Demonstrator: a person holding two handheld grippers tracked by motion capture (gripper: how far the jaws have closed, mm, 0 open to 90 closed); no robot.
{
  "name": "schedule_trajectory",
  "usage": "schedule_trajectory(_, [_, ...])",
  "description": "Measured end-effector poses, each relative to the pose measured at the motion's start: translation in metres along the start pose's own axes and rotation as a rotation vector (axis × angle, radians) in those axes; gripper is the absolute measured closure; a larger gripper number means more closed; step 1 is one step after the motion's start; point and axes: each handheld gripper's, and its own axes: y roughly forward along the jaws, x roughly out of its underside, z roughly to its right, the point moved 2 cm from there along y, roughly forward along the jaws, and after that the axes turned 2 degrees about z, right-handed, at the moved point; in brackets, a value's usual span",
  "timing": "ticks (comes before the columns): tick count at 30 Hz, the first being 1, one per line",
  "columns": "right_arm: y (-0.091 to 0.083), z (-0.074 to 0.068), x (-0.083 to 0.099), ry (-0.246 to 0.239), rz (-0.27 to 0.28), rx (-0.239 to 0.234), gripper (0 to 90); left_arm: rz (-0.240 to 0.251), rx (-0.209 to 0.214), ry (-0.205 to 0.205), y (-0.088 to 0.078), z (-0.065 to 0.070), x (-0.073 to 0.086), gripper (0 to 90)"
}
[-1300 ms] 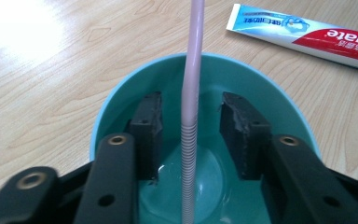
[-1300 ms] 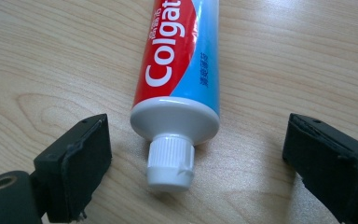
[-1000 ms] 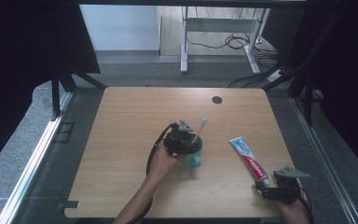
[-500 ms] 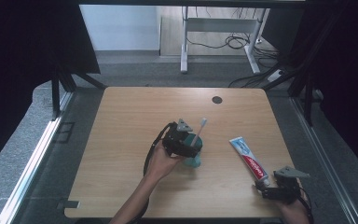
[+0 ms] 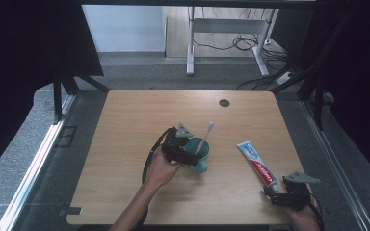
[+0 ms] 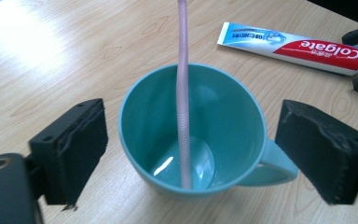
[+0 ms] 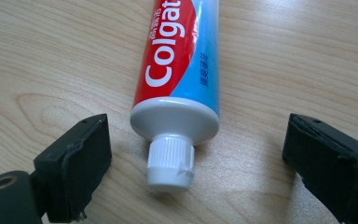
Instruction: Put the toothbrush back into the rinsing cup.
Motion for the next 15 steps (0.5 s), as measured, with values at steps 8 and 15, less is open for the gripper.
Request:
schedule_trajectory(8, [0.0,0.0,0.0,0.0,0.0,0.0,7.4,0.01,-0.004,-0.005,-0.012,-0.006,0.013,0.4])
schedule_trajectory(15, [0.0,0.0,0.0,-0.001,0.0,0.001,7.4,0.024,-0.024,-0.005,-0.019,-0.013,0.029,0.0])
